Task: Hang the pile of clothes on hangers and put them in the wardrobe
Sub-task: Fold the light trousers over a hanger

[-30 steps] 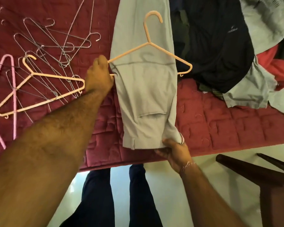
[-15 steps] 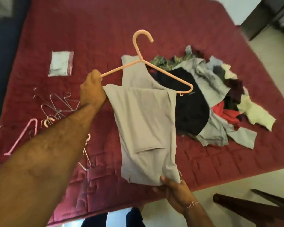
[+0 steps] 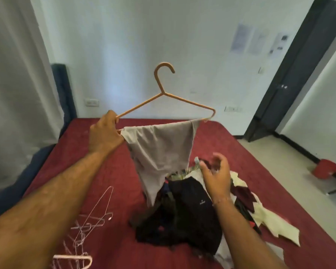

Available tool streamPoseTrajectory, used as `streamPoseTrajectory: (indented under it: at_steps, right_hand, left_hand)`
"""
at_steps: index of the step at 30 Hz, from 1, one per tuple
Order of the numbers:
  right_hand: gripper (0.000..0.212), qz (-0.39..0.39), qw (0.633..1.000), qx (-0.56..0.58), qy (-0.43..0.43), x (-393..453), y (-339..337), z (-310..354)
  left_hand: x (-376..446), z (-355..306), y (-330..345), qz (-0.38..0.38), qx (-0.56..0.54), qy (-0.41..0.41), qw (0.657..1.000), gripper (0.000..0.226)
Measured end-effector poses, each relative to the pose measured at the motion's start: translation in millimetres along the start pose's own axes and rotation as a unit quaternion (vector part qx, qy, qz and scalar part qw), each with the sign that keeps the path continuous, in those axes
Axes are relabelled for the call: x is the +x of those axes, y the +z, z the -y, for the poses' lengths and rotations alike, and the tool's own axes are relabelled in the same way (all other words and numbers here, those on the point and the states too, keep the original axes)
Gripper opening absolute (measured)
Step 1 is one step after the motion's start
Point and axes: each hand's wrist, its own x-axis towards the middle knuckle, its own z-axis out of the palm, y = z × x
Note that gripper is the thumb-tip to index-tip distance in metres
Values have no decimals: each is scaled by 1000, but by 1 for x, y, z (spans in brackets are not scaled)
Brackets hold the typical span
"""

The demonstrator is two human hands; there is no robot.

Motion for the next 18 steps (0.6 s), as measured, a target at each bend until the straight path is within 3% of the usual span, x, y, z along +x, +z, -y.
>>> streamPoseTrajectory:
  at_steps: [3,10,16,18]
  right_hand:
    - [41,-41,991,-47,-122,55,16,68]
    - [40,-22,980,-52,-191,114,42,148]
    - [10,-60,986,-11,-157,115,46,176]
    - [9,-37,991,33,-126,113,48,179]
  left_hand:
    - [11,-16,-16,-38,-33,-44,998,35]
    - [31,-30,-57,-72,-56,-22,996,35]
    - [37,-33,-83,-68,-58,-11,996,35]
    - [37,-30,-89,-60,-46,-8,997,35]
